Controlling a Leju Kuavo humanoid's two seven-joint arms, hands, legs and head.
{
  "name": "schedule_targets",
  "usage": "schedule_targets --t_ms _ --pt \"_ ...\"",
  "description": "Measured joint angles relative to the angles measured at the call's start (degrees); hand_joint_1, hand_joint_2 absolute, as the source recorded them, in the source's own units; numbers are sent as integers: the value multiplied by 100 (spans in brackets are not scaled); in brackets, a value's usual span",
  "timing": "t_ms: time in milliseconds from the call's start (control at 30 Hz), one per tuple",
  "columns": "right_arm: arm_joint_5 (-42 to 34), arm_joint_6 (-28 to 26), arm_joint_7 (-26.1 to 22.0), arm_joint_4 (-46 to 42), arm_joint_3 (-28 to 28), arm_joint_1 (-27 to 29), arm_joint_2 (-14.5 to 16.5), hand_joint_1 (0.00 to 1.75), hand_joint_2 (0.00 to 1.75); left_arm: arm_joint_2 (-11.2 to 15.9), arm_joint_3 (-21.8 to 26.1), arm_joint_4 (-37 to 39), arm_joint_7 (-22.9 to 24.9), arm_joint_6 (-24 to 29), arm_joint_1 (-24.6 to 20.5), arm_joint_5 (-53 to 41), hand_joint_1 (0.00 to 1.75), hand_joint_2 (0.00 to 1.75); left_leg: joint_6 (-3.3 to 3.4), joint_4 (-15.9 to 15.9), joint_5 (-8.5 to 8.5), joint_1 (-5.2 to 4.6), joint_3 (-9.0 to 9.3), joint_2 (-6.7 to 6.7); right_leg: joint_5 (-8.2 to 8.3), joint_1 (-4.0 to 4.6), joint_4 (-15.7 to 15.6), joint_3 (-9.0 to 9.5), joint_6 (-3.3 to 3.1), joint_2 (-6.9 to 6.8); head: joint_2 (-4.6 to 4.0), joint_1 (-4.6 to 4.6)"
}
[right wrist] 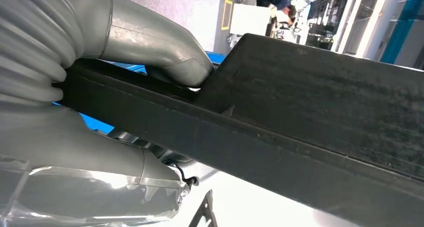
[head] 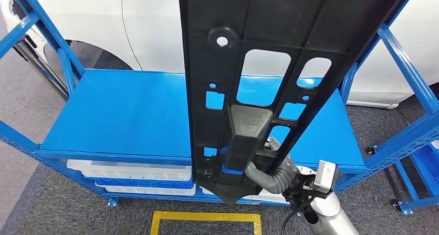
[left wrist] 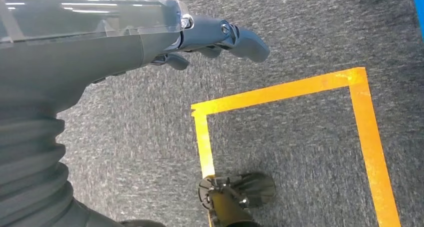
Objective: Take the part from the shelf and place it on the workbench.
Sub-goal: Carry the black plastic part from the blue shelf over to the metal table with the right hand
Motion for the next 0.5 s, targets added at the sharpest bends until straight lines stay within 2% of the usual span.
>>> schedule_targets --t_ms 100,133,200,267,300,333,367,433,467,500 --pt "0 2 0 3 3 -33 0 173 175 0 5 0 -7 0 6 8 0 175 106 -48 34 -7 -16 -7 16 -7 9 -32 90 1 0 0" --pt "0 3 0 3 3 -41 0 173 175 1 8 0 -7 1 4 10 0 175 143 -69 60 0 -19 -5 -48 -15 76 -61 121 -1 0 0" --pt "0 6 1 11 4 -69 0 173 175 0 10 0 -7 -1 -8 13 0 175 201 -97 104 15 -40 6 -375 -35 551 -262 176 -3 0 0" --pt "-1 13 1 29 8 -87 0 173 175 -2 14 0 -7 -3 -7 14 0 175 222 -94 129 10 -83 12 -753 -47 1302 -577 217 -4 0 0" --pt "-1 16 1 41 12 -87 0 173 175 -3 16 0 -7 -3 -3 16 0 175 223 -88 138 8 -103 14 -822 -53 1535 -663 227 -5 0 0" --pt "0 19 1 50 16 -87 0 173 175 -2 19 0 -7 -3 0 19 0 175 221 -81 145 6 -118 13 -787 -57 1570 -649 227 -5 0 0" --pt "-1 22 1 56 19 -89 0 173 175 -2 21 0 -7 -4 0 20 0 175 218 -75 151 5 -126 9 -652 -60 1368 -519 215 -5 0 0" --pt "-2 28 1 60 21 -112 0 173 175 -7 26 0 -7 -5 0 23 0 175 197 -68 165 -2 -134 1 -310 -45 566 -69 154 -4 0 0" --pt "-3 33 2 60 21 -132 1 173 175 -10 27 0 -8 -5 -2 25 0 175 178 -64 175 -10 -145 -1 -203 -28 226 101 120 -5 0 0" --pt "-4 40 3 60 21 -152 2 173 175 -14 30 0 -9 -6 -5 27 0 175 152 -62 189 -16 -159 0 -157 -10 25 189 91 -6 0 0"
